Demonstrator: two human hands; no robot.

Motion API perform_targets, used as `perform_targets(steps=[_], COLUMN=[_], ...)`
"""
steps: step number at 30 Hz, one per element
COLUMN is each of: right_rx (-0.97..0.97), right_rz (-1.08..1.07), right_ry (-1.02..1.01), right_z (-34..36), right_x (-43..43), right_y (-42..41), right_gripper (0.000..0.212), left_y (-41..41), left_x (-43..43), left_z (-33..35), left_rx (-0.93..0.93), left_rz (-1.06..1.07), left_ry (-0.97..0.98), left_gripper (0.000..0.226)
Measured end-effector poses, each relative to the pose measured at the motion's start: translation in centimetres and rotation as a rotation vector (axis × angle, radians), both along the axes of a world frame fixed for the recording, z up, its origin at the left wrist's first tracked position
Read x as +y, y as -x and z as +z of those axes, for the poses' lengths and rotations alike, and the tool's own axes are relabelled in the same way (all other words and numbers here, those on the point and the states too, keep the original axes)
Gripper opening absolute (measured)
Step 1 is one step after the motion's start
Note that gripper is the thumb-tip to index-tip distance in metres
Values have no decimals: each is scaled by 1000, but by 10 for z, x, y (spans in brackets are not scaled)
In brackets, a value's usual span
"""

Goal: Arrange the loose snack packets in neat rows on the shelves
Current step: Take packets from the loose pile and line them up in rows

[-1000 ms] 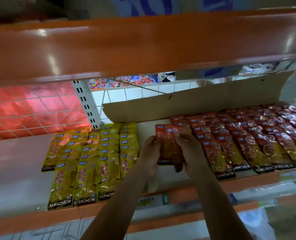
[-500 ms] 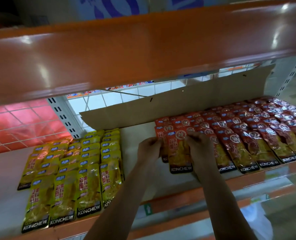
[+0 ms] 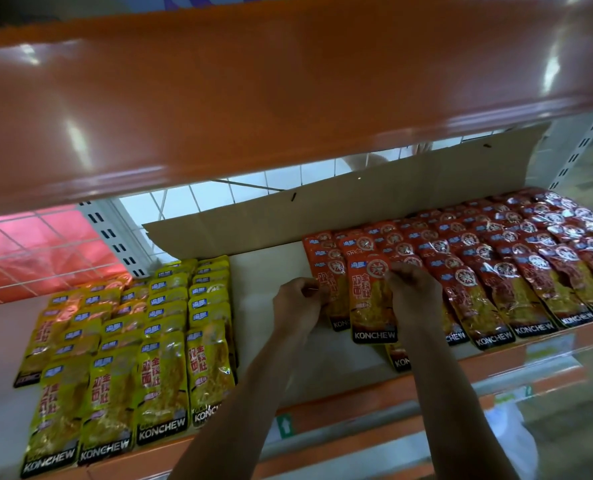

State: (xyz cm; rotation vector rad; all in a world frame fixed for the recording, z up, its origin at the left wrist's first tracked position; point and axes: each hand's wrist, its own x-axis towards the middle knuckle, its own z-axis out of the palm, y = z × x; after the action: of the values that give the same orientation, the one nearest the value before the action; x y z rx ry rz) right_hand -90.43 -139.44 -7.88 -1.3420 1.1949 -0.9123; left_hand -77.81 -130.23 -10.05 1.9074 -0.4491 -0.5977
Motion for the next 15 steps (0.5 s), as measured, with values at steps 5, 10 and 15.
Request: perform_targets(steps=[5, 10, 15], right_rx=[20, 52, 91], right_rz=[13, 37, 61], right_ry=[40, 61, 100], right_z=[-2, -2, -3], right_x=[-1, -2, -1], right_y=[3, 3, -1], right_gripper=[18, 21, 20], left_y=[-2, 0, 6], left_x=[-3, -3, -1], left_z=[-1, 1, 5], left_rx=[-160, -229, -418], left_rz=[-31, -10, -5], left_ry=[-79, -106, -1], left_gripper=[19, 27, 24])
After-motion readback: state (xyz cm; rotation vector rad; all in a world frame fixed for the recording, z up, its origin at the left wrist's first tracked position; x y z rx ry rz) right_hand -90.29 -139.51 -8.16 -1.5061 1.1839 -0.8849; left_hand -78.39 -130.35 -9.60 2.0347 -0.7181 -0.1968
